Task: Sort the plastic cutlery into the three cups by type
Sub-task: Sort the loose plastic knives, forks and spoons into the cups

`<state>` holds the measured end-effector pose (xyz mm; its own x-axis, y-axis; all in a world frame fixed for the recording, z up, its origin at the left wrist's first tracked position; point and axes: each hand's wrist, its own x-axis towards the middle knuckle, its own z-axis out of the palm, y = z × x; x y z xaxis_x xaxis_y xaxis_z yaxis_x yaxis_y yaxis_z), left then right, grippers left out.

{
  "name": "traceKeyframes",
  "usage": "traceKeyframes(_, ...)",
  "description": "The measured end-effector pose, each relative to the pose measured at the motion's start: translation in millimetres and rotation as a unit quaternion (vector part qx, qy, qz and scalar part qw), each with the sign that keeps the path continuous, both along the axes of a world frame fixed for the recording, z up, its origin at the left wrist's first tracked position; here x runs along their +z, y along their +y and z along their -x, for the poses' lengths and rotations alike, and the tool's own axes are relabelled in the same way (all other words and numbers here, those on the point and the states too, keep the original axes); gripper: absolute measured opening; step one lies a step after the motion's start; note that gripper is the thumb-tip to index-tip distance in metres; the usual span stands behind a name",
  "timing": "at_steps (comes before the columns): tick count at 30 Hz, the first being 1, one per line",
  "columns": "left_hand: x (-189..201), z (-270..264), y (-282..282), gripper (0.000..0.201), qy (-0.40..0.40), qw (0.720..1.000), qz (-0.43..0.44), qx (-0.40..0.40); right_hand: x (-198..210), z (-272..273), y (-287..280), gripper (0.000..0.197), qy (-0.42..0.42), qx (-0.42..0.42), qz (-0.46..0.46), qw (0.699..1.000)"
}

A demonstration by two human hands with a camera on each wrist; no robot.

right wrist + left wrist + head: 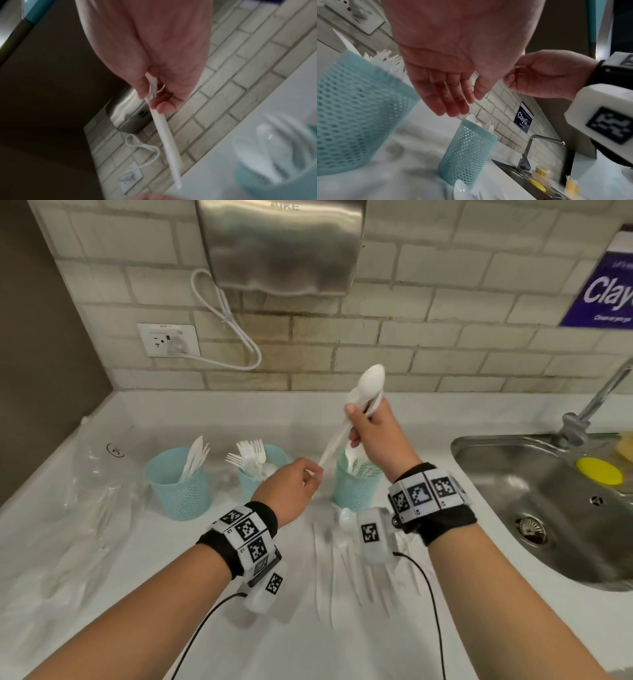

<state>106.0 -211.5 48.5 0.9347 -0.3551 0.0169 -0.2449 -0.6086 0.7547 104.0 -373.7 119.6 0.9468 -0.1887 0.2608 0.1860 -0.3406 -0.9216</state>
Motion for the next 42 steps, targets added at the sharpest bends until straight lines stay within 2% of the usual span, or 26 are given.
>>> traceKeyframes(3,-8.3,6.9,-5.2,0.025,0.012,0.999,-0.037,0.014,-10.8,-6.5,-30.3,0.018,-0.015,-0.097,-0.004,0.995)
traceKeyframes(6,-22.0,15.1,-10.1,0.026,0.058,0.994,-0.087,0.019,-36.2,-14.9,-43.6,0.023,0.026,-0.132,-0.005,0.991)
traceKeyframes(11,-44.8,31.0,-15.7,0.063,0.156,0.973,-0.166,0.036,-74.0,-19.1,-49.7,0.038,0.147,-0.108,0.037,0.983)
traceKeyframes(14,-49.6,43.1,-18.2,0.084,0.197,0.959,-0.198,0.043,-75.4,-4.9,-56.5,0.051,0.149,-0.084,0.034,0.985)
traceKeyframes(16,-50.8,51.1,-22.0,0.095,0.211,0.952,-0.216,0.046,-73.2,8.8,-64.6,0.058,0.135,-0.096,0.03,0.986)
traceKeyframes(20,-54.8,62.4,-34.8,0.113,0.201,0.946,-0.249,0.051,-74.0,41.5,-89.0,0.038,0.111,-0.131,0.029,0.985)
traceKeyframes(22,-57.2,65.7,-42.6,0.12,0.186,0.944,-0.27,0.044,-79.1,57.1,-105.0,0.029,0.144,-0.134,0.064,0.978)
traceKeyframes(25,-57.1,69.1,-52.8,0.118,0.165,0.939,-0.3,0.033,-92.4,76.6,-125.0,0.027,0.263,-0.117,0.165,0.943)
traceKeyframes(28,-58.8,69.1,-59.0,0.113,0.167,0.937,-0.306,0.032,-108.1,94.1,-132.6,0.042,0.401,-0.117,0.253,0.873)
traceKeyframes(31,-61.2,68.0,-61.7,0.106,0.173,0.941,-0.289,0.036,-117.3,105.5,-129.1,0.051,0.449,-0.105,0.3,0.835)
traceKeyframes(35,-65.3,67.3,-59.5,0.097,0.175,0.949,-0.259,0.046,-122.1,105.4,-113.1,0.052,0.442,-0.032,0.311,0.841)
traceKeyframes(42,-72.0,63.5,-50.7,0.076,0.182,0.959,-0.212,0.053,-128.6,107.3,-71.2,0.052,0.43,0.056,0.2,0.879)
